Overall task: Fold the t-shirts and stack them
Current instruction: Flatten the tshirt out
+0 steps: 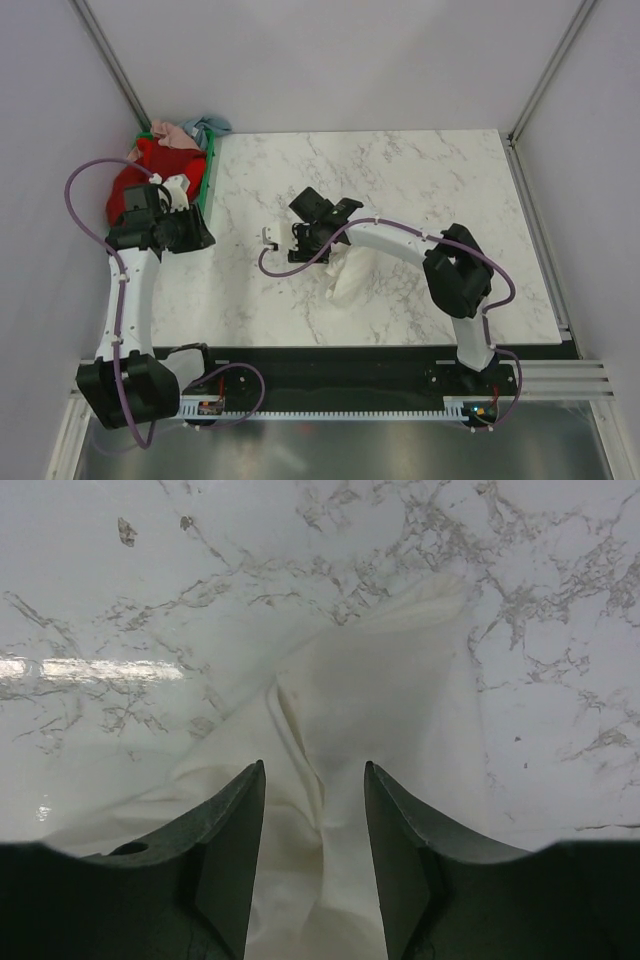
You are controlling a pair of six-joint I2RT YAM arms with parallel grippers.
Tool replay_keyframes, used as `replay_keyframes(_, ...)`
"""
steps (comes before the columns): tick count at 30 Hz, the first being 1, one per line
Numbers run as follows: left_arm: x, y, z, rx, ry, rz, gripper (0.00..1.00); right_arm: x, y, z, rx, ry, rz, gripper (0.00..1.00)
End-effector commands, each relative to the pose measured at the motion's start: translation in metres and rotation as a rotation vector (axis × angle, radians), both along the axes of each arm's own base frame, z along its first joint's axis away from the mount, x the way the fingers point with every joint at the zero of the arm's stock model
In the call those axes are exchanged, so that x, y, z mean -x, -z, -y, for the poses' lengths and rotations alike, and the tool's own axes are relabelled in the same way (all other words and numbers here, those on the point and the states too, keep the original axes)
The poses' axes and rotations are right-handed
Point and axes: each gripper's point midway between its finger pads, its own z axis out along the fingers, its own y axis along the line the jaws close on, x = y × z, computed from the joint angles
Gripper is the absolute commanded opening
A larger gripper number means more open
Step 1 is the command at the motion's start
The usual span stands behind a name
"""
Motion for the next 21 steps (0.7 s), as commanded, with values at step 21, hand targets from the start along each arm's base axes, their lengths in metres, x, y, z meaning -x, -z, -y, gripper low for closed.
replay_keyframes(21,-0.014,-0.007,0.010,0.117,0.001,0.030,0.47,-0.030,0.008,-0.011,0.007,0.094,0.072,0.33)
